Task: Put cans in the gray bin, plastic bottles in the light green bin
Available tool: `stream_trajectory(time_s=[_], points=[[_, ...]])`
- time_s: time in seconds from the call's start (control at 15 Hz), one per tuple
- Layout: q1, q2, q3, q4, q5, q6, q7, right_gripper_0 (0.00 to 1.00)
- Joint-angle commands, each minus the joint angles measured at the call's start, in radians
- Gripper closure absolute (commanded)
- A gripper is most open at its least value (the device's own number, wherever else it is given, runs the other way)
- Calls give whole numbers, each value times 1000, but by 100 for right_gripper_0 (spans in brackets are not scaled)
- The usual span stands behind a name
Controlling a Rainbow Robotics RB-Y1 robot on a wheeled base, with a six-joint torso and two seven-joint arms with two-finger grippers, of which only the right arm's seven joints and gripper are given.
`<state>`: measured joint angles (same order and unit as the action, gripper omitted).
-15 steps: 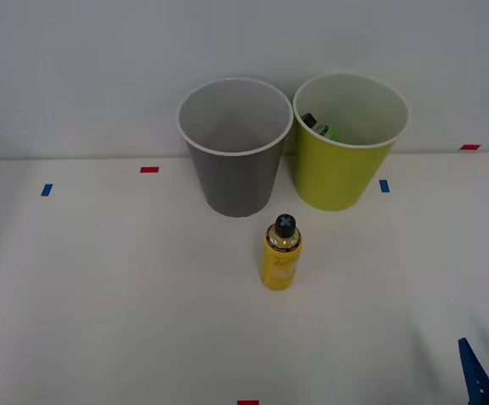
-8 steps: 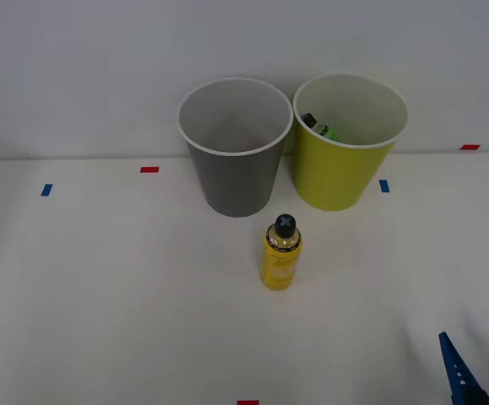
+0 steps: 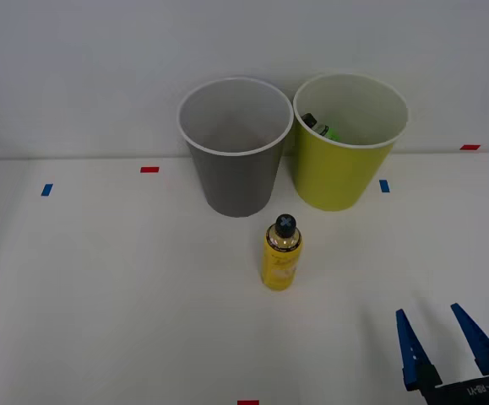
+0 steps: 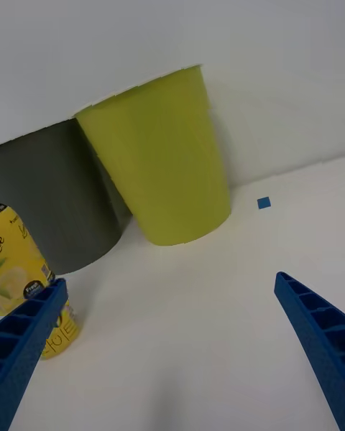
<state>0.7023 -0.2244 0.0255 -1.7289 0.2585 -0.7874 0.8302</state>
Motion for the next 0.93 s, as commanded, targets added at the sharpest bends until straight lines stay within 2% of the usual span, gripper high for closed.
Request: stream_trajectory(time_s=[0.07,0.93], points=[[31,-6,-15,0,-36,7,29,0],[85,-9,-27,0,-70,-19,35,0]])
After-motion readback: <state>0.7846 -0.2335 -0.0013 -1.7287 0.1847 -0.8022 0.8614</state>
